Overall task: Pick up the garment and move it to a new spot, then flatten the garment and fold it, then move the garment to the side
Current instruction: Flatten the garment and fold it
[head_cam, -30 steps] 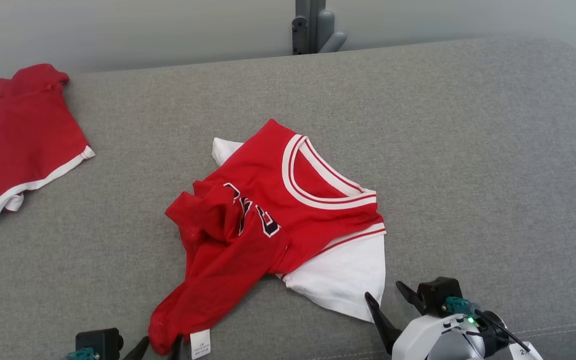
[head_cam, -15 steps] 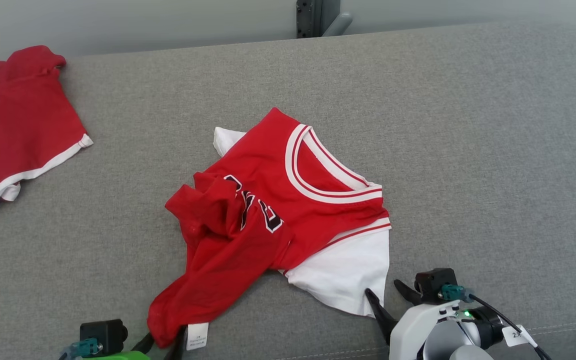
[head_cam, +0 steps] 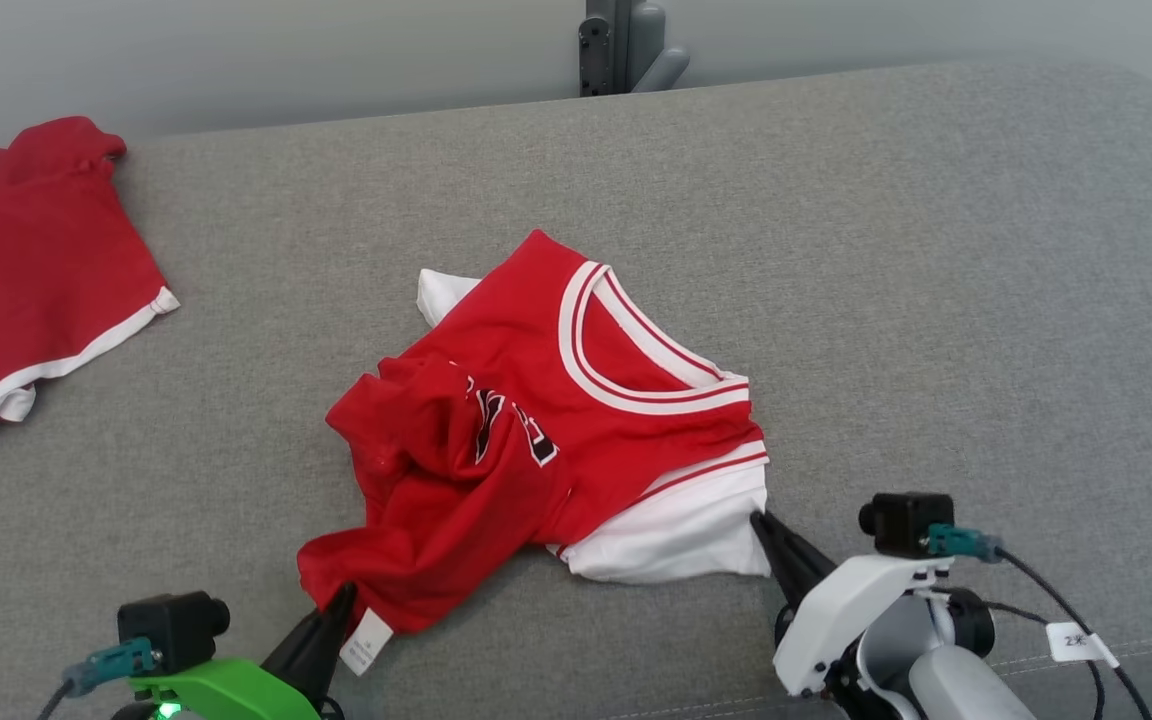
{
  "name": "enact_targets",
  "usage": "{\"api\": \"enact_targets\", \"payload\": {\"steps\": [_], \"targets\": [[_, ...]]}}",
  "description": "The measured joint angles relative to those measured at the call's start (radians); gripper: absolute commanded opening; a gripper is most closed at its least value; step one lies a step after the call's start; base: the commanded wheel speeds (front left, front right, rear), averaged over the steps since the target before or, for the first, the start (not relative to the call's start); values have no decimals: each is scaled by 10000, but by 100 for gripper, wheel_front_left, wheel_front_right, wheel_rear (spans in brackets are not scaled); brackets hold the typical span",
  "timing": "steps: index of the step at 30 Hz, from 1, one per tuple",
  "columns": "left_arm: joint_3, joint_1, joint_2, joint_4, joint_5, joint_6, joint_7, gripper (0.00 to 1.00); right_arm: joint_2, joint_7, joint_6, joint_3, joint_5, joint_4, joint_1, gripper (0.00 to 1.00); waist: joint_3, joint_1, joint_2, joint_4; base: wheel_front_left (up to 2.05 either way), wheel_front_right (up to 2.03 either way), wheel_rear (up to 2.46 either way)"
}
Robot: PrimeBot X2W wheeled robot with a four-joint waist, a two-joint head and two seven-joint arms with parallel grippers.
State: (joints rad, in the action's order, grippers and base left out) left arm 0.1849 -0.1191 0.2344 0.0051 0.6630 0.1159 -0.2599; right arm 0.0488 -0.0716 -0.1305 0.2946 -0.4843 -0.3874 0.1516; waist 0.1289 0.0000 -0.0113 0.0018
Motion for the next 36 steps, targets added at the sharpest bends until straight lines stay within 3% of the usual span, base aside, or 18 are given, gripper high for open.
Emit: {"api": "enact_targets", "payload": {"steps": [6,13,18,22,28,31,32,36], "targets": [[-481,-155,362,-2311,1020,29,-658,0,0,-437,0,-901,-385,2000,-41,0,-116,0,0,-327,0,0,0],[-1544,207,800,-4916,2247,-113,-1197,0,0,-1605,0,-1967,-798,5505,-85,0,-131,0,0,-807,0,0,0],[-2234,1333,1181,-5944,3235,-314,-1730,0,61,-2757,0,-2692,-989,7706,855,0,113,0,0,-1088,0,0,0],[-2778,3051,1843,-6050,3478,-504,-2184,0,54,-3557,0,-3373,-1131,8587,2418,0,559,0,0,-1215,0,0,0],[-2688,6684,2667,-4362,3302,-610,-2660,0,42,-4552,0,-4226,-1175,7810,5458,0,1547,0,0,-1303,0,0,0],[-2019,8483,2614,-2646,2838,-633,-2646,0,40,-4763,0,-4571,-878,6541,7046,0,2096,0,0,-1282,0,0,0],[-2019,8483,2614,-2646,2838,-633,-2646,0,40,-4763,0,-4571,-878,6541,7046,0,2096,0,0,-1282,0,0,0],[-1241,10647,2328,-109,1935,-451,-2075,0,15,-4207,0,-4824,-280,3990,9276,0,2768,1,0,-1208,0,0,0]]}}
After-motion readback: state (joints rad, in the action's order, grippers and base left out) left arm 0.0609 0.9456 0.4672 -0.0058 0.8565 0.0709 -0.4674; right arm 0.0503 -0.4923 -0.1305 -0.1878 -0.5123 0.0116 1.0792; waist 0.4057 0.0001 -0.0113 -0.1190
